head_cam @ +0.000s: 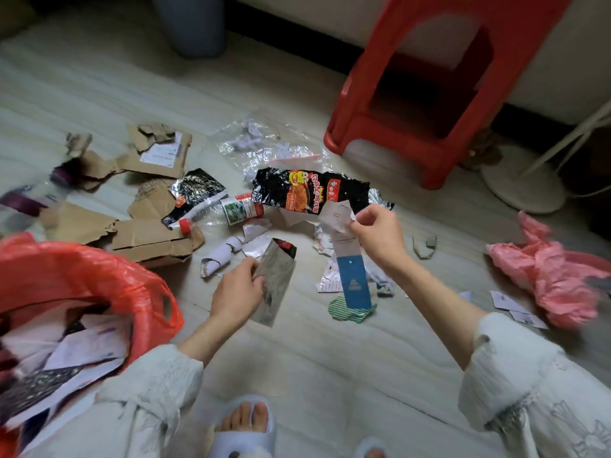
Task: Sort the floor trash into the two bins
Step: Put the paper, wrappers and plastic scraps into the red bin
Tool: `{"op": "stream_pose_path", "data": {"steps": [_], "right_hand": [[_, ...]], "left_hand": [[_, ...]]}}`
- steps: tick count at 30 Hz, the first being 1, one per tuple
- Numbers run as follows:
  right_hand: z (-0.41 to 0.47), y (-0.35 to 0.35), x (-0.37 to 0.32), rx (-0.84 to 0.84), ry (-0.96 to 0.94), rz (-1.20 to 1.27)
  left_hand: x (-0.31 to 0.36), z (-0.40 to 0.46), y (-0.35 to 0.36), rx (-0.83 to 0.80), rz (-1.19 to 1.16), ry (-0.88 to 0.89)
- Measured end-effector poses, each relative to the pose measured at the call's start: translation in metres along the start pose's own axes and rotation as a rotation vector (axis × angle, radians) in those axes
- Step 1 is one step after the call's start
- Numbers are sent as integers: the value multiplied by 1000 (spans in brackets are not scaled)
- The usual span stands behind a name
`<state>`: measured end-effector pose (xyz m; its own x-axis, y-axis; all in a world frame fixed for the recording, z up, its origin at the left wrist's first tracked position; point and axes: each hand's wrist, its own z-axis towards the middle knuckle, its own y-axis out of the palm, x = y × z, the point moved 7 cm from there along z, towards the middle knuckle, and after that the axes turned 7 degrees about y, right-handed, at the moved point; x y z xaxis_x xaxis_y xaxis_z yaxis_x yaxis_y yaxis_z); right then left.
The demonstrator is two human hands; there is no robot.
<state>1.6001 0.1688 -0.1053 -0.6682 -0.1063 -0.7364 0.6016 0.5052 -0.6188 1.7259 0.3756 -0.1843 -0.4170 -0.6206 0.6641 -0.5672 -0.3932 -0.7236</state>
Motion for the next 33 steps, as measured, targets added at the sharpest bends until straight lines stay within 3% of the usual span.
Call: {"op": "stream_pose_path", "data": {"steps": [6,10,16,20,24,29,33], "right_hand": [[-61,10,-82,-11,26,201],[-104,56,-130,-178,81,383],[-172,150,-165,-397,110,391],[-199,199,-165,-534,42,200],[-212,212,-165,-589,-174,-153],[-213,202,-154,-555,-377,-521],[-221,198,-138,-614,-547,-712]], "left_hand": [[18,-31,-113,205,-242,32],[-14,-65,-189,340,-187,-19],[-92,-130,-259,433,-154,-191],[-133,-161,-265,440,-131,-307],[-167,-171,-242,282,-38,-400],[-150,-166,-225,249,72,-199],[-143,-154,-191,2,408,-147]]}}
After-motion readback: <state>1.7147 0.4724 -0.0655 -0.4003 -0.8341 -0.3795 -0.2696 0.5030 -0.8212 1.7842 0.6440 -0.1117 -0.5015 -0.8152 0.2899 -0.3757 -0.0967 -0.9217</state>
